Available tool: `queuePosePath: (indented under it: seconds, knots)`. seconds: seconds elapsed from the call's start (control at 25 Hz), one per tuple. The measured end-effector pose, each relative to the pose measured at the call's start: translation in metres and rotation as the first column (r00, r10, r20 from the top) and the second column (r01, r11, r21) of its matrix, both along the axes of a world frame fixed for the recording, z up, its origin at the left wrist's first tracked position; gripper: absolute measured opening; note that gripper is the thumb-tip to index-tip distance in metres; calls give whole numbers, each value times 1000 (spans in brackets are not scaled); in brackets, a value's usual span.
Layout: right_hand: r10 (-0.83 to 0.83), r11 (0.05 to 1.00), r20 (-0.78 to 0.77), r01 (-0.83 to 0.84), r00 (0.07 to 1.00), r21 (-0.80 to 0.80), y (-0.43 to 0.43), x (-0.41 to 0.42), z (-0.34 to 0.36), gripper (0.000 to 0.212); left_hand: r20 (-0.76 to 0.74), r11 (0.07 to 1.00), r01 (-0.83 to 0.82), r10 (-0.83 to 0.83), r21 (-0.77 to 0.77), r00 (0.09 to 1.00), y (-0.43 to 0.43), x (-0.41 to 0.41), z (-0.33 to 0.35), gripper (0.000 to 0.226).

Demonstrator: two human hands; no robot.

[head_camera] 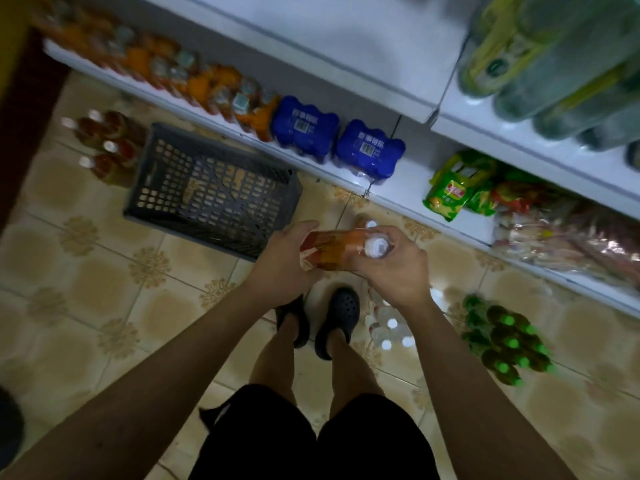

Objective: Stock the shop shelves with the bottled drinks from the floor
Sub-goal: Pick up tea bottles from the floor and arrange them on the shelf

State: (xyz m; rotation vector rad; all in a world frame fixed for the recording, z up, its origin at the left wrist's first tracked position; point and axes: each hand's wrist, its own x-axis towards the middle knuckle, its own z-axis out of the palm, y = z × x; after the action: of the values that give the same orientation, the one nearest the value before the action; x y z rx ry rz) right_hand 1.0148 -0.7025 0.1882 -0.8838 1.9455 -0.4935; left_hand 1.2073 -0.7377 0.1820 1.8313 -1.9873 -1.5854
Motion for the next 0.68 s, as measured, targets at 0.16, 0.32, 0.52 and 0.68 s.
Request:
queuePosePath:
  seconds: [0.16,0.32,0.52,0.68]
  knots:
    - [-36,991,65,44,997,-127,9,2,104,35,-69,994,-55,49,-95,996,17,-1,95,80]
    - [-54,973,108,76,993,-218,17,2,173,23,26,968,-28,35,-249,999,37,-10,162,85]
    - [-110,964,172,147,979,-220,14,8,246,31,102,905,-48,100,-422,990,51,-17,223,88]
    - [-37,934,152,88,988,-347,10,7,297,35,65,822,-44,98,-568,993,38,-18,266,80]
